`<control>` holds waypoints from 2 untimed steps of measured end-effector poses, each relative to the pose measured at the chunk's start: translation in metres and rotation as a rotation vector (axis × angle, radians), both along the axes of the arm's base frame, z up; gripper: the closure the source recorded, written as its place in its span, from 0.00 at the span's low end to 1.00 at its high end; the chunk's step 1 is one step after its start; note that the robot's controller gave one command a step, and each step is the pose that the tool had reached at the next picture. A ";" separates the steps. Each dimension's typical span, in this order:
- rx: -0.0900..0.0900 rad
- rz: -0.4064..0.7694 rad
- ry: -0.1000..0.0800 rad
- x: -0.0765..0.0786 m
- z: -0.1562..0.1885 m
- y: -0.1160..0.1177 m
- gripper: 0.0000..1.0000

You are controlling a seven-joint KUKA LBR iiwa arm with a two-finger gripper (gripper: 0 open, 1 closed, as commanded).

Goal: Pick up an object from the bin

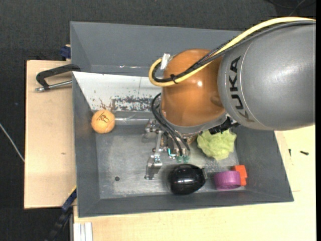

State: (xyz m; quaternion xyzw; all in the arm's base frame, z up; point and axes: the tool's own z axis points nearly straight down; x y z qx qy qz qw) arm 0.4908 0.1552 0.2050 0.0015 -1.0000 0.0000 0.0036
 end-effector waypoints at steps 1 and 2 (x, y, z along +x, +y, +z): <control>0.002 -0.002 -0.008 0.002 0.004 -0.001 0.00; 0.002 0.133 -0.011 0.011 -0.040 -0.026 0.00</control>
Offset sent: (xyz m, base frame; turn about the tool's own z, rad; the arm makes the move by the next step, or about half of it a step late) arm 0.0266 -0.0831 -0.1350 -0.4019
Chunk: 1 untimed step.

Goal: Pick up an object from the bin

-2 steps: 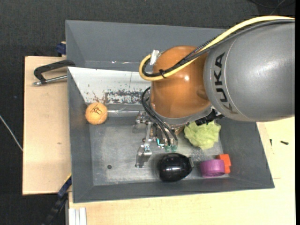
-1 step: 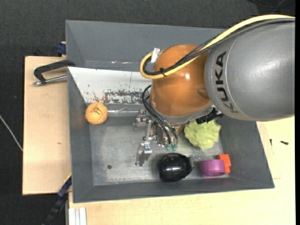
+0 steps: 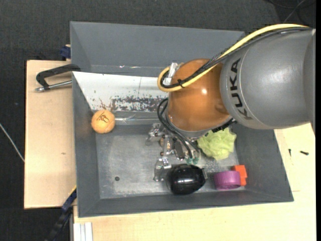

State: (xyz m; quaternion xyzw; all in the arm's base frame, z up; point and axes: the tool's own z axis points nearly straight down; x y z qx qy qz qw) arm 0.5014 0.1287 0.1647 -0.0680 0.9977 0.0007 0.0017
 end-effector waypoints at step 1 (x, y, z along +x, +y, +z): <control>-0.001 0.062 0.004 0.003 -0.007 -0.074 0.00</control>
Offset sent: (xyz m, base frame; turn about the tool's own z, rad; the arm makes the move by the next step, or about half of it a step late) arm 0.0039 -0.0671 -0.0362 -0.1700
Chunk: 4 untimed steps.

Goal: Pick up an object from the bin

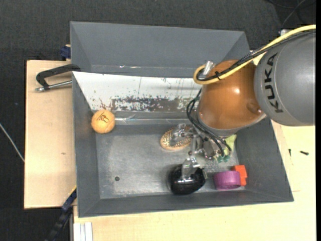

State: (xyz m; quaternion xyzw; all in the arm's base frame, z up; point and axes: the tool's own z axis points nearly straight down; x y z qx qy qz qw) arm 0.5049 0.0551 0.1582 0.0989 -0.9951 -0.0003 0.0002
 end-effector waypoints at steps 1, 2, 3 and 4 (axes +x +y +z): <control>-0.004 0.058 0.002 0.001 -0.016 -0.017 0.00; -0.004 0.181 0.030 -0.013 -0.078 -0.020 0.00; -0.003 0.179 0.024 -0.013 -0.072 -0.019 1.00; -0.003 0.179 0.024 -0.013 -0.072 -0.019 1.00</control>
Offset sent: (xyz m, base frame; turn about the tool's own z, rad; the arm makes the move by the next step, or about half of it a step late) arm -0.0126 -0.0224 -0.0882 -0.1833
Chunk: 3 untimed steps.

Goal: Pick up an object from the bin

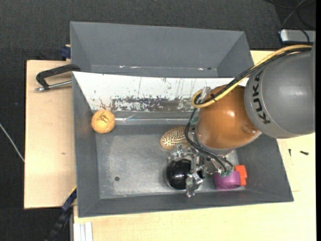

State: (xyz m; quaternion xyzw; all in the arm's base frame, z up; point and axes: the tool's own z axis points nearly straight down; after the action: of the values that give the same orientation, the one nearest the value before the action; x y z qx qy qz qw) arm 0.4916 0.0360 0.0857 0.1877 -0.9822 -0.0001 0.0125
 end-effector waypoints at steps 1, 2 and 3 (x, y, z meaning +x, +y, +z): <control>0.001 -0.001 -0.002 -0.001 0.003 0.000 1.00; 0.003 -0.001 -0.014 -0.001 0.010 0.000 1.00; 0.005 -0.001 -0.016 -0.002 0.018 0.000 1.00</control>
Offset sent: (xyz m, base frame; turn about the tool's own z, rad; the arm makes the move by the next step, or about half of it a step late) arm 0.0000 0.0000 0.0137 0.0001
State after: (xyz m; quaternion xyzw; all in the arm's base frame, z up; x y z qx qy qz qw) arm 0.4899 0.0363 0.1034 0.1871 -0.9823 -0.0010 0.0044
